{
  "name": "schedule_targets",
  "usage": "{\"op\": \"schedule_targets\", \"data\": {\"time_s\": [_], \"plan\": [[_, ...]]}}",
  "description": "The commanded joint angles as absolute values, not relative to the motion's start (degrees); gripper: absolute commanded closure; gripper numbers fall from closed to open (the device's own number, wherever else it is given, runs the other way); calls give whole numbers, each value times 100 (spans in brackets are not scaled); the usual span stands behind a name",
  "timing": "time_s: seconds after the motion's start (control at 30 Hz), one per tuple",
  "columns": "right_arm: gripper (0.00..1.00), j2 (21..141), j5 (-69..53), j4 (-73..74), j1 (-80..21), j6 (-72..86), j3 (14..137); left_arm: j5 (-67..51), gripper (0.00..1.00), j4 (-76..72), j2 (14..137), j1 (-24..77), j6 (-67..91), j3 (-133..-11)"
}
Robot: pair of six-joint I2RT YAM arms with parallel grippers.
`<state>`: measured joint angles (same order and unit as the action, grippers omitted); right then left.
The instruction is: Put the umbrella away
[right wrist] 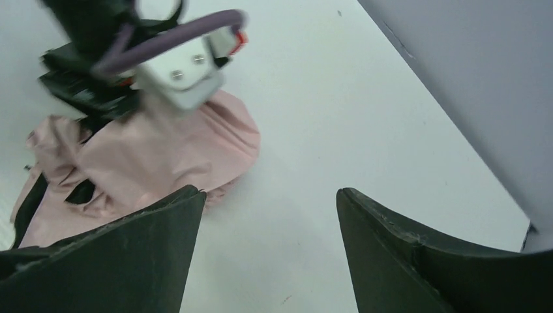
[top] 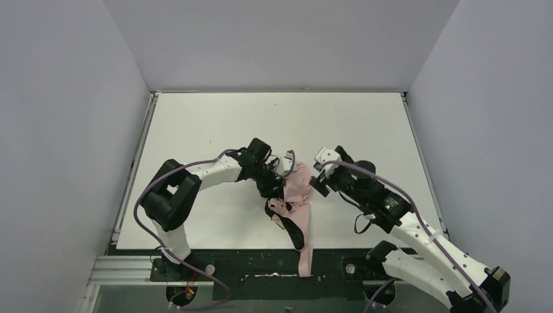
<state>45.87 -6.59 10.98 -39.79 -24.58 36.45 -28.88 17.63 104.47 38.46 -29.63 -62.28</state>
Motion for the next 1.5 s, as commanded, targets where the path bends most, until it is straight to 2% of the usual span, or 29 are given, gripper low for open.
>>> {"op": "schedule_targets", "data": {"time_s": [0.0, 0.13, 0.4, 0.63, 0.73, 0.9, 1.47], "plan": [[24, 5261, -560, 1368, -2994, -910, 4467, -2347, 100, 926, 9883, 4137, -3495, -5778], [23, 6169, -1943, 1386, -1842, -451, 5068, -1822, 100, 445, 9647, 4413, -3975, -5332], [19, 7260, -2870, 891, -1687, -1221, 5592, -480, 100, -654, 9562, 5032, -5049, -4659], [19, 8271, -3987, 2734, -1727, -2813, 6644, 552, 100, -2323, 9649, 5244, -5807, -3874], [19, 8555, -4323, 3656, -1874, -3470, 6939, 671, 100, -2558, 9730, 5274, -5973, -3787], [20, 8841, -4434, 4402, -2258, -3979, 7054, 702, 100, -2495, 9835, 5296, -6068, -3789], [20, 10274, -3686, 4410, -2673, -3858, 7109, 1079, 100, -3046, 10014, 5463, -6144, -3674]]}}
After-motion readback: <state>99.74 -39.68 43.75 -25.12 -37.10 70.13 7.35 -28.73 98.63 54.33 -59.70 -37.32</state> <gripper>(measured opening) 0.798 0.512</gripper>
